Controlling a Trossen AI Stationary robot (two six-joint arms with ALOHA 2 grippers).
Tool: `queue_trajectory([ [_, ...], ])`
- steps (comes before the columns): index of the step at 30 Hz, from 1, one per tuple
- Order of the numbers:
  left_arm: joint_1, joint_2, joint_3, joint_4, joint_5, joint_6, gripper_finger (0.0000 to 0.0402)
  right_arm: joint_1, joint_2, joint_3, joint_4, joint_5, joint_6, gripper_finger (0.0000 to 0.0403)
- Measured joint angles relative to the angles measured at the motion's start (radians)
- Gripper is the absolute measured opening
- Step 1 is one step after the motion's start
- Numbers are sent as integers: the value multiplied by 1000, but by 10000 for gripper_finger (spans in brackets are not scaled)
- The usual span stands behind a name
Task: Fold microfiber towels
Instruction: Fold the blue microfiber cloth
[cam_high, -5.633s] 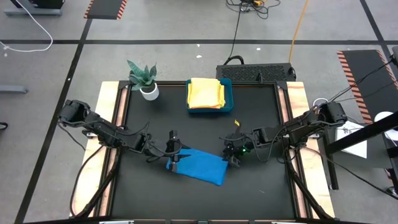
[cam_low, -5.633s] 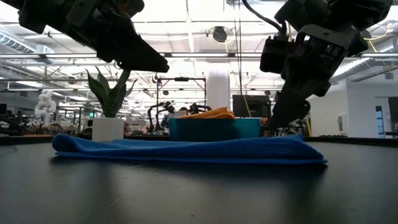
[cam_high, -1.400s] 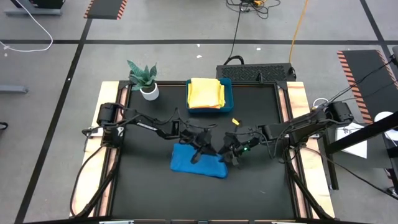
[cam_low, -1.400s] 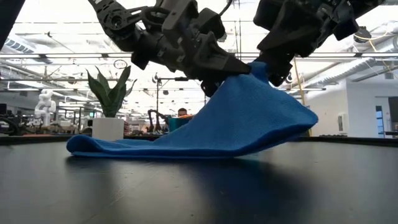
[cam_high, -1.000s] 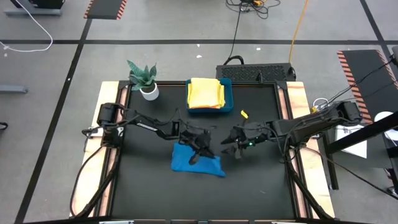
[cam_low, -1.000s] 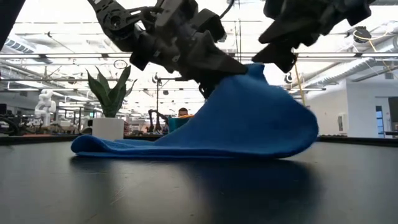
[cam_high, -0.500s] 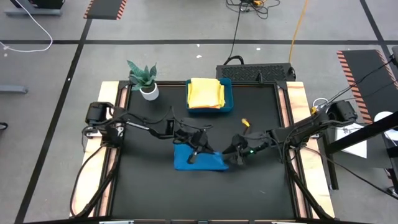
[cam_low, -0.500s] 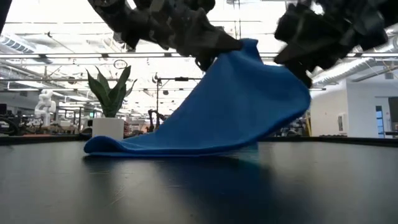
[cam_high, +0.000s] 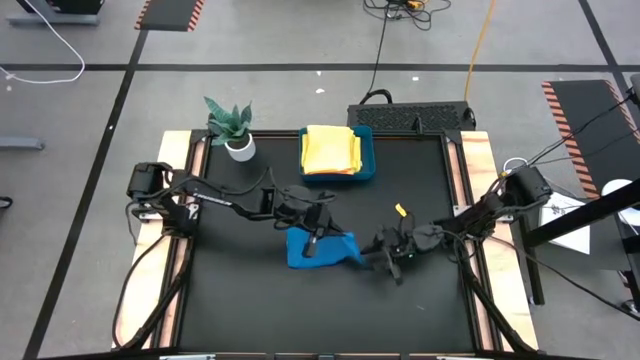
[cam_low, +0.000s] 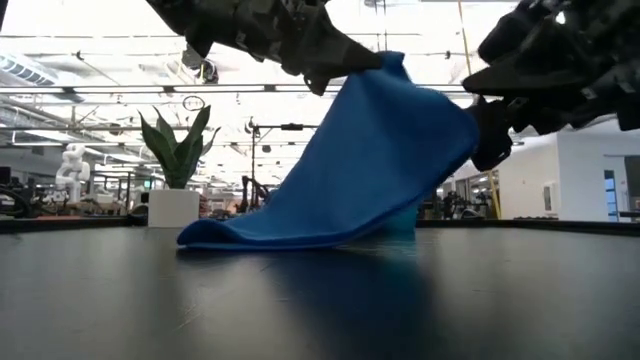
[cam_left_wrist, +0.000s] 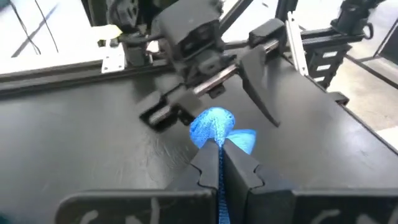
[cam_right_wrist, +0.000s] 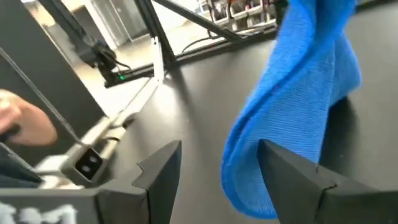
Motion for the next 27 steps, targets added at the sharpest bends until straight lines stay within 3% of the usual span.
queue_trajectory([
  [5,1,0,-1,-20,-2,0,3,54,29,-1,-14,120,-82,208],
  [22,2,0,-1,-24,-62,-6,4,154,239,39,97,519,-49,207],
  [27,2,0,-1,-24,-63,-7,6,164,281,71,94,573,-48,180],
])
